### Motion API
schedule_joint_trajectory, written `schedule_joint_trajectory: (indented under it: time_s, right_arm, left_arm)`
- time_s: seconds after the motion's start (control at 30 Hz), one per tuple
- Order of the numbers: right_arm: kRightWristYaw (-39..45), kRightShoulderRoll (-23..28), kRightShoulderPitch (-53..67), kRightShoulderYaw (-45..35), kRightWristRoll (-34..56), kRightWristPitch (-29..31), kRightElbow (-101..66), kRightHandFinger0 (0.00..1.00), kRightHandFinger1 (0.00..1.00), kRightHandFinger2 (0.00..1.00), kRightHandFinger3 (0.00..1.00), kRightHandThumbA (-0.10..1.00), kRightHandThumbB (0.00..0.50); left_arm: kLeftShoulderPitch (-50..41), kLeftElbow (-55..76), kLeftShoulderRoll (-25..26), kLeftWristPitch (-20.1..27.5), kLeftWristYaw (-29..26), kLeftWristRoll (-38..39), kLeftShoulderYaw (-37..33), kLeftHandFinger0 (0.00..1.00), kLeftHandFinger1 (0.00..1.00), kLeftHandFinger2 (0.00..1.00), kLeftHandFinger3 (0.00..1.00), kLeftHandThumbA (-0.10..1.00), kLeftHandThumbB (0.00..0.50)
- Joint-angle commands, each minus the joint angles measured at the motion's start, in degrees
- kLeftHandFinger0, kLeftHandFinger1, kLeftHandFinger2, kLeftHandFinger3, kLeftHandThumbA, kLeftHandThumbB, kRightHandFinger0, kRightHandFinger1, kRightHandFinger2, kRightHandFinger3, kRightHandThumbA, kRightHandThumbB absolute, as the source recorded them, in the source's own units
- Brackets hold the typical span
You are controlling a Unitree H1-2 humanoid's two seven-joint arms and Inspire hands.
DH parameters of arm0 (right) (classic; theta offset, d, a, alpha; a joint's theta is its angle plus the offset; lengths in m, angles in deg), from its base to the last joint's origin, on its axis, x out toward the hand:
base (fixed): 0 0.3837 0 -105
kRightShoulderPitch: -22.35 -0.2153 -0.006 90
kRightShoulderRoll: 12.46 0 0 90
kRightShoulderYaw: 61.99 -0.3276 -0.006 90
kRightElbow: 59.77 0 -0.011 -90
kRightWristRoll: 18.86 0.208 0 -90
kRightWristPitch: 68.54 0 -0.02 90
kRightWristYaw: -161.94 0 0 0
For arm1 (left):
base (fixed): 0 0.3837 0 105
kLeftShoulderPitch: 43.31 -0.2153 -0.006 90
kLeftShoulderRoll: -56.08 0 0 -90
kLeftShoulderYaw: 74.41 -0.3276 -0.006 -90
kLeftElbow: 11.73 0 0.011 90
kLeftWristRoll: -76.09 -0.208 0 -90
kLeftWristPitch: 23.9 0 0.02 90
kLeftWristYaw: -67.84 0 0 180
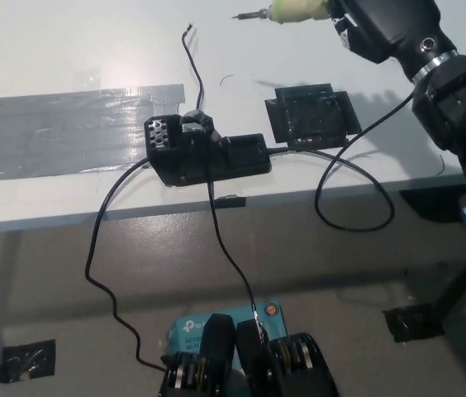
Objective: The robot uses its right hand to grab the soldering gun kept on the middle of the table and pulls it out of its base and keep it on the right side of the base
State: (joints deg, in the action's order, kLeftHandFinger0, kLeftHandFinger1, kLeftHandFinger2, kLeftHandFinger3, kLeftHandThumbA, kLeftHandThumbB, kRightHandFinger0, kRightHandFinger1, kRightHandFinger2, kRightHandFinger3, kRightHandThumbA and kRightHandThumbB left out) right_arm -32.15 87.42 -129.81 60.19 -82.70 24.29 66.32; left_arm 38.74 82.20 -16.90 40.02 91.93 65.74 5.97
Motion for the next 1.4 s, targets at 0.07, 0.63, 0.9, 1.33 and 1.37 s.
schedule_joint_trajectory:
  time_s: [0.07, 0.63, 0.9, 1.33, 1.37]
  right_arm:
    - [-0.23, 3.09, -2.42, -3.32, 1.82, -0.28, -1.4, 0.0, 0.0, 0.31, 0.36, -0.02, 0.255]
    - [12.1, -2.09, 15.19, -6.89, 5.62, -9.58, -4.53, 0.0, 0.01, 0.12, 0.3, -0.1, 0.251]
    - [26.46, -4.5, 15.43, -7.75, 8.56, -18.54, -4.58, 0.11, 0.23, 0.37, 0.8, -0.03, 0.035]
    - [35.24, -1.94, 14.32, -6.22, 6.24, -24.2, -9.56, 1.0, 1.0, 1.0, 1.0, 1.0, 0.436]
    - [35.48, -1.84, 14.32, -6.2, 6.28, -24.27, -9.87, 1.0, 1.0, 1.0, 1.0, 1.0, 0.441]
  left_arm:
    - [-0.36, 1.12, 0.82, -0.85, 0.85, -0.47, 0.97, 1.0, 1.0, 1.0, 1.0, 0.61, 0.213]
    - [-0.79, 2.15, 0.49, -0.85, 0.61, -1.11, 0.47, 1.0, 1.0, 1.0, 1.0, 0.61, 0.19]
    - [-0.1, 1.48, 0.15, -0.85, 0.48, -1.14, 0.88, 1.0, 1.0, 1.0, 1.0, 0.6, 0.202]
    - [-0.5, 1.56, 0.4, -0.84, 0.22, -0.99, 0.99, 1.0, 0.98, 1.0, 1.0, 0.6, 0.192]
    - [-0.51, 1.55, 0.39, -0.84, 0.2, -1.02, 0.99, 1.0, 0.98, 1.0, 1.0, 0.59, 0.192]
